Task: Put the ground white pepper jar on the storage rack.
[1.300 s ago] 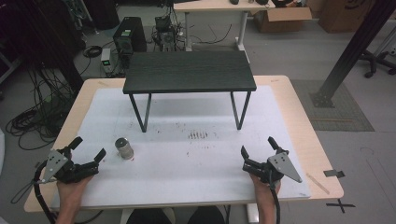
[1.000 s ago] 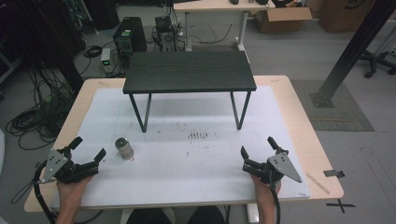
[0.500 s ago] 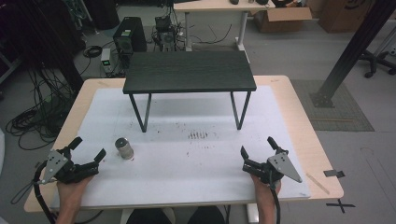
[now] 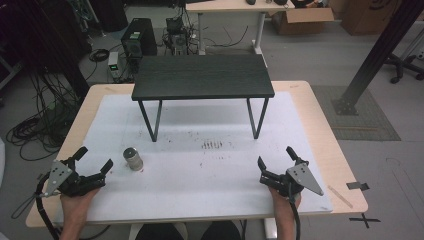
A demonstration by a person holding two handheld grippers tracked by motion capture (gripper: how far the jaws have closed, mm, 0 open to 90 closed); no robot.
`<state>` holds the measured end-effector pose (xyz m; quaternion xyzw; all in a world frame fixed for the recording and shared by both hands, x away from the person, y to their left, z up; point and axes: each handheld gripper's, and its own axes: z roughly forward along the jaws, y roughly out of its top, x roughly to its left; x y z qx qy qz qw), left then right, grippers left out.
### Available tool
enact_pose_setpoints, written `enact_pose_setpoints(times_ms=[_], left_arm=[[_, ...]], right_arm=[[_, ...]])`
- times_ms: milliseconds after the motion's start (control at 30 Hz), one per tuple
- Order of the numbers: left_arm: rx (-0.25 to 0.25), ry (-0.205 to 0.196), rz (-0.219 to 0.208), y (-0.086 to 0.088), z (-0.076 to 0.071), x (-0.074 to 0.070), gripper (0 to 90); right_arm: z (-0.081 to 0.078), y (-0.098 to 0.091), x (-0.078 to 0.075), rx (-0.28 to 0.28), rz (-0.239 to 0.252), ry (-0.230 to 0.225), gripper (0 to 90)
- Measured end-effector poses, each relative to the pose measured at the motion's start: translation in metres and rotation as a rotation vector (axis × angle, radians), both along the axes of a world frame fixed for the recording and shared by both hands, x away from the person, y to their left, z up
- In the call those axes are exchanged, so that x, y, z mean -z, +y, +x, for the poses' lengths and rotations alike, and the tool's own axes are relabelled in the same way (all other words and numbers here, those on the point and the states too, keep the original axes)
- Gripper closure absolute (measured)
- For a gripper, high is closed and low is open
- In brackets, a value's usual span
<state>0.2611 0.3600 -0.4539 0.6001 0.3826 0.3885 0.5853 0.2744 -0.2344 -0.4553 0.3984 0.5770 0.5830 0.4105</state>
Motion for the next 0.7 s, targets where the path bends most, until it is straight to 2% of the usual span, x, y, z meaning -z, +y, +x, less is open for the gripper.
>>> enact_pose_setpoints(times_ms=[300,500,567,700], left_arm=[[-0.004,-0.008,0.01,-0.001,-0.001,0.0,0.2],[0.001,0.008,0.035,-0.003,0.001,-0.001,0.2],[0.014,0.007,0.053,-0.005,0.001,-0.004,0.2],[0.02,-0.003,0.06,-0.004,0.0,-0.011,0.2]], right_arm=[[0.0,0.0,0.0,0.0,0.001,0.002,0.0],[0.0,0.0,0.0,0.0,0.001,0.003,0.1],[0.0,0.0,0.0,0.0,0.002,0.003,0.1],[0.0,0.0,0.0,0.0,0.001,0.003,0.1]])
